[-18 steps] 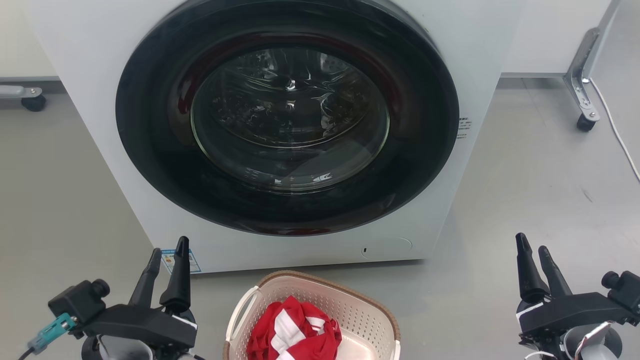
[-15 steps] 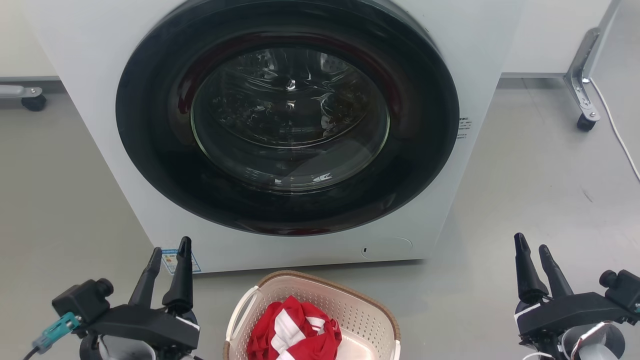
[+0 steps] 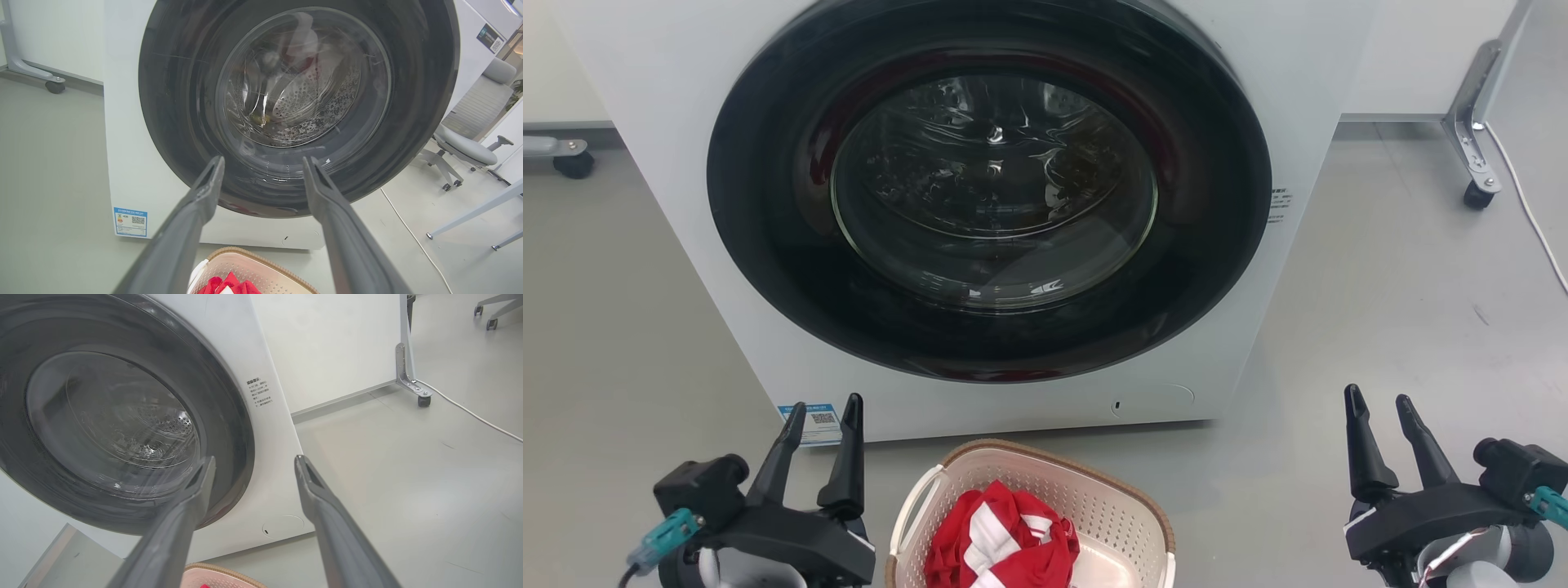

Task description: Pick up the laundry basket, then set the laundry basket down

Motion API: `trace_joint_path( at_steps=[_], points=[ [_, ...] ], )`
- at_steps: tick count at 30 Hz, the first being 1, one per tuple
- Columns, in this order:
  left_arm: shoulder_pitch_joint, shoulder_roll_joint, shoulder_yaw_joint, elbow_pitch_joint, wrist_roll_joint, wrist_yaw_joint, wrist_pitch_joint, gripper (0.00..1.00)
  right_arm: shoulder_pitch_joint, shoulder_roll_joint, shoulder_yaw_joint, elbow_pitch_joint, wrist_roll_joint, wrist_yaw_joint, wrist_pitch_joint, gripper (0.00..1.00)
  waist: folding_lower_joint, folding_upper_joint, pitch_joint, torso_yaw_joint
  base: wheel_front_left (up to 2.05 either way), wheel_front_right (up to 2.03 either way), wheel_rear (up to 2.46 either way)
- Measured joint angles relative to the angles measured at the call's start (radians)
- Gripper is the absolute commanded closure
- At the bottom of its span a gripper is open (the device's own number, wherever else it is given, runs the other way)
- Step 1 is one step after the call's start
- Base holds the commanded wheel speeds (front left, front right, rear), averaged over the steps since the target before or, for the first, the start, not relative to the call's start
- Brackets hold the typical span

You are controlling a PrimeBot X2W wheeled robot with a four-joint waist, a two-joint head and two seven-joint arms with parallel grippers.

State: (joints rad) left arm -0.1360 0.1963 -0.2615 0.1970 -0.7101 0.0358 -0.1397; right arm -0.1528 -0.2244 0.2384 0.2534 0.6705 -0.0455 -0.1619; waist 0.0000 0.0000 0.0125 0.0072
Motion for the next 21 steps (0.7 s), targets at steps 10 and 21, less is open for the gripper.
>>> trace_joint_path(
  at_steps=[10,21],
  points=[
    [0.000,0.004,-0.038,0.020,0.108,0.027,-0.012,0.00,0.000,-0.009,0.024,0.010,-0.126,-0.029,-0.034,0.00,0.0000,0.0000,0.011,-0.004,0.00,0.00,0.00],
    [0.000,0.006,-0.057,0.031,0.220,0.061,-0.034,0.00,-0.003,-0.019,0.048,0.019,-0.259,-0.060,-0.068,0.00,0.0000,0.0000,0.019,-0.001,0.00,0.00,0.00]
  ],
)
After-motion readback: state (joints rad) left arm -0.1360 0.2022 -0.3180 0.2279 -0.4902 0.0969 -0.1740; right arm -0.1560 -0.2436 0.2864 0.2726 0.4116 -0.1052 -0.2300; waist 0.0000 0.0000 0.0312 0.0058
